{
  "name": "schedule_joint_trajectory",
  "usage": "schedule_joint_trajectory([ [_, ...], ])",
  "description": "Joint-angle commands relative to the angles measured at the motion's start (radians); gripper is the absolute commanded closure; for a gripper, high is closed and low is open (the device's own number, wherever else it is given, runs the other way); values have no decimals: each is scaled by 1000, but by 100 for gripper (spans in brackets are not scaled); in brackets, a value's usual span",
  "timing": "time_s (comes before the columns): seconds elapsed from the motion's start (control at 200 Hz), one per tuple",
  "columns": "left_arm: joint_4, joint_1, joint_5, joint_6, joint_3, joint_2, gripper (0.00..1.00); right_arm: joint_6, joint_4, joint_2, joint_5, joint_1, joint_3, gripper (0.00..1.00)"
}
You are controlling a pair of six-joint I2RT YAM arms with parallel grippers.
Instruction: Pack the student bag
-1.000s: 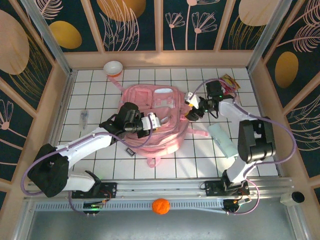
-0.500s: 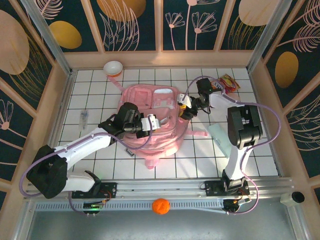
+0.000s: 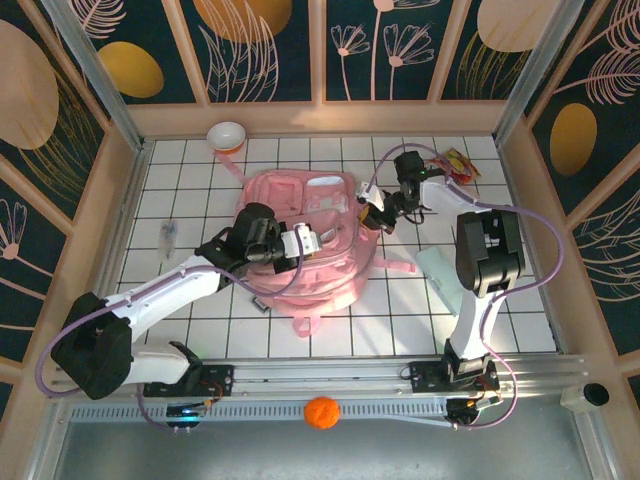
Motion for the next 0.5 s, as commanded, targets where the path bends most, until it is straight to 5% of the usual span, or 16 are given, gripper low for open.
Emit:
schedule_joint_trajectory([
  [0.0, 105, 3, -58, -24, 70, -6, 100, 75, -55, -68, -50, 4, 33, 100],
  [0.495, 24, 2, -332, -34, 151, 99, 100, 282, -163, -203, 128, 50, 39, 100],
])
